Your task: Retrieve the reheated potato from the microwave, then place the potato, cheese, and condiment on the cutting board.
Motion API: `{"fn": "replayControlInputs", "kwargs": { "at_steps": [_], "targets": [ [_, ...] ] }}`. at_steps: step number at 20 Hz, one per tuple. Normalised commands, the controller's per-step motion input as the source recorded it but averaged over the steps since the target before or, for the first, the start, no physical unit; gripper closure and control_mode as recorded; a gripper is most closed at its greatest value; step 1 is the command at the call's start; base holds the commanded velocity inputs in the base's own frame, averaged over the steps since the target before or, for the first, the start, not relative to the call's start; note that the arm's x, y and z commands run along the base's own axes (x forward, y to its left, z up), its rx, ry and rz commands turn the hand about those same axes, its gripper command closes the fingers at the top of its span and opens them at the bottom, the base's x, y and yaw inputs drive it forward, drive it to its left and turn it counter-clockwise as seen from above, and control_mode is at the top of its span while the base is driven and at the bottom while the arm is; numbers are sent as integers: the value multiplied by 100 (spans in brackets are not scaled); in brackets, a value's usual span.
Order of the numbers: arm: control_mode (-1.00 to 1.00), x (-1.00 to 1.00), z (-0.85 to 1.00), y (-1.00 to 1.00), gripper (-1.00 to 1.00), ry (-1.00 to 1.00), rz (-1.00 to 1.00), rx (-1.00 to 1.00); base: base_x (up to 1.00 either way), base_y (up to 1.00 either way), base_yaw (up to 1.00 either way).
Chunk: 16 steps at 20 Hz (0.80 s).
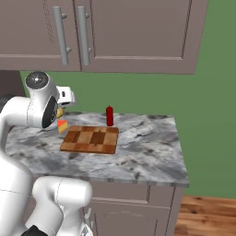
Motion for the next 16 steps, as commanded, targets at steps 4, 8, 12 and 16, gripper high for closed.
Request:
{"fn": "replayControlInputs", "kwargs": {
  "at_steps": [4, 8, 12, 16],
  "targets": [
    [-100, 0, 0, 0, 100, 0, 0, 0, 0, 0, 0],
    [-100, 0, 0, 0, 100, 0, 0, 0, 0, 0, 0],
    [-100, 2, -5, -3, 100, 0, 0, 0, 0, 0, 0],
    [-100, 20, -22, -20, 100, 6, 0, -2, 0, 0, 0]
  ]
}}
